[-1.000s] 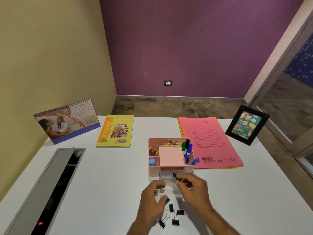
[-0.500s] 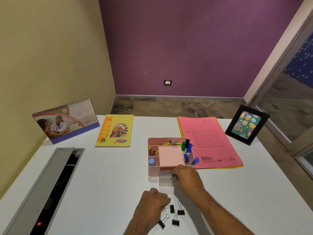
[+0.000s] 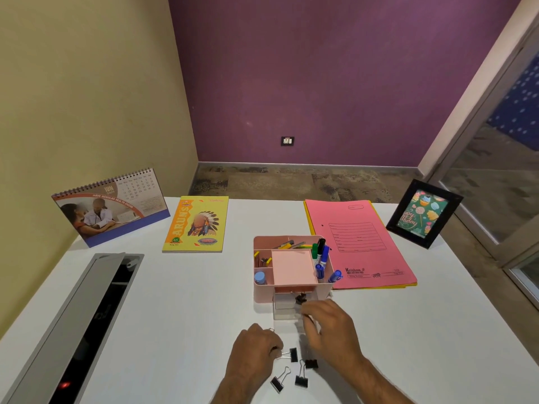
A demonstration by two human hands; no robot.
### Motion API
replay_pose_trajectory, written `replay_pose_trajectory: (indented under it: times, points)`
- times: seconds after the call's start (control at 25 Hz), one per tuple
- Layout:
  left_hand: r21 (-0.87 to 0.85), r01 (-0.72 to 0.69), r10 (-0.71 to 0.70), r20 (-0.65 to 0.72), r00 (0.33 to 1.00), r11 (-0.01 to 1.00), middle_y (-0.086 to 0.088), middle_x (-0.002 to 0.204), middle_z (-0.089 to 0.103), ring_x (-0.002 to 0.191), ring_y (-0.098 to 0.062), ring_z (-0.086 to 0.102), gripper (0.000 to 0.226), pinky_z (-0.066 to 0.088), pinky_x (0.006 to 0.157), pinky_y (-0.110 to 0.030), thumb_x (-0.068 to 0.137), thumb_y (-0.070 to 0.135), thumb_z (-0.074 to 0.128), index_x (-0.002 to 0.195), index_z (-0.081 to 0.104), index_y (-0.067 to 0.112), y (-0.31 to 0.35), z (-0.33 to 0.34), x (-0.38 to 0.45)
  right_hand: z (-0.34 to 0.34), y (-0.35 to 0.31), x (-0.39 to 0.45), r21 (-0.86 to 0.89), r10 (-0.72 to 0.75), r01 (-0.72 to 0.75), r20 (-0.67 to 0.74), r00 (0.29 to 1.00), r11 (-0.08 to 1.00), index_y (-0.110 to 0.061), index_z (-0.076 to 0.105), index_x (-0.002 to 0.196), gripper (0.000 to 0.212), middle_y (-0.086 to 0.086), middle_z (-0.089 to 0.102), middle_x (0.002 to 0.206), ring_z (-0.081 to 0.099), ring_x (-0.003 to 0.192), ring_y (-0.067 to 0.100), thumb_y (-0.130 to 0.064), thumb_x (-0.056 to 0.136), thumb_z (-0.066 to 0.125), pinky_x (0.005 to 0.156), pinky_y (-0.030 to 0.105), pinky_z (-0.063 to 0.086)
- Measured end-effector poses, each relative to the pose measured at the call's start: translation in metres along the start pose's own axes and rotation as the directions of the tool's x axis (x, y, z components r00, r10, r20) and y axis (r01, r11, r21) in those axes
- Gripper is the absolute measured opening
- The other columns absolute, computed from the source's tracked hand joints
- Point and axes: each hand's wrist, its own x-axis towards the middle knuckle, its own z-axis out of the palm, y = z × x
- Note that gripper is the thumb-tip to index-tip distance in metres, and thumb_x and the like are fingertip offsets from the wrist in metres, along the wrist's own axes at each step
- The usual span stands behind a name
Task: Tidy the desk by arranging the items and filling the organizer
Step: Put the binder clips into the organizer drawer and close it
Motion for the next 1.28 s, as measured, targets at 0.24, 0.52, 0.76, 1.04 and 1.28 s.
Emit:
replay_pose_trajectory:
  times: [0.24, 0.52, 0.76, 1.04, 1.28]
  points:
    - [-0.185, 0.147, -0.160, -0.055, 0.986, 0.972, 0.020, 0.100, 0.066, 0.098, -0.001, 0.053, 0.027, 0.047, 0.087, -0.017, 0.080, 0.017, 0.055, 0.098, 0.070, 0.033, 0.009, -0.003, -0.002, 0.013, -0.005, -0.047, 0.146, 0.108, -0.115, 0.060, 0.992, 0.983, -0.031, 0.072, 0.087, 0.014, -0.022, 0.070, 0.088, 0.060, 0.080, -0.004, -0.027, 0.077, 0.064, 0.070, 0.017, 0.052]
    - [-0.564, -0.073, -0.019, -0.155, 0.988, 0.823, 0.015, 0.091, 0.056, 0.090, -0.009, 0.058, 0.031, 0.046, 0.079, -0.012, 0.074, 0.007, 0.065, 0.087, 0.054, 0.032, 0.026, -0.025, -0.006, 0.014, -0.019, -0.038, 0.550, 0.654, -0.705, 0.335, 0.678, 0.448, -0.024, 0.073, 0.097, 0.029, -0.003, 0.075, 0.083, 0.072, 0.070, 0.010, -0.009, 0.074, 0.081, 0.067, 0.034, 0.061]
    - [-0.590, -0.045, -0.057, -0.154, 0.986, 0.806, 0.021, 0.109, 0.054, 0.105, -0.002, 0.056, 0.040, 0.047, 0.088, -0.013, 0.079, 0.016, 0.069, 0.108, 0.051, 0.037, 0.027, -0.019, -0.003, -0.007, -0.029, -0.018, 0.629, 0.653, -0.684, 0.348, 0.673, 0.370, -0.009, 0.077, 0.082, 0.016, 0.016, 0.073, 0.070, 0.067, 0.059, 0.029, 0.006, 0.076, 0.075, 0.063, 0.047, 0.061]
    - [-0.043, -0.030, 0.036, 0.160, 0.986, 0.999, 0.013, 0.126, 0.046, 0.115, -0.013, 0.037, 0.059, 0.035, 0.095, -0.033, 0.073, 0.054, 0.059, 0.127, 0.050, 0.032, 0.014, 0.004, 0.001, -0.007, -0.016, 0.022, 0.215, 0.353, -0.349, 0.019, 0.935, 0.912, -0.027, 0.079, 0.090, 0.016, -0.017, 0.074, 0.086, 0.065, 0.079, 0.003, -0.016, 0.079, 0.076, 0.074, 0.021, 0.056]
    - [0.045, -0.022, 0.015, 0.153, 0.988, 0.999, 0.006, 0.127, 0.052, 0.115, -0.018, 0.042, 0.042, 0.036, 0.094, -0.032, 0.082, 0.043, 0.062, 0.120, 0.063, 0.024, 0.012, 0.011, 0.007, 0.013, -0.006, 0.044, -0.136, 0.142, -0.133, 0.058, 0.988, 0.982, -0.027, 0.080, 0.083, 0.017, -0.008, 0.073, 0.076, 0.060, 0.074, 0.017, -0.018, 0.070, 0.085, 0.070, 0.027, 0.045]
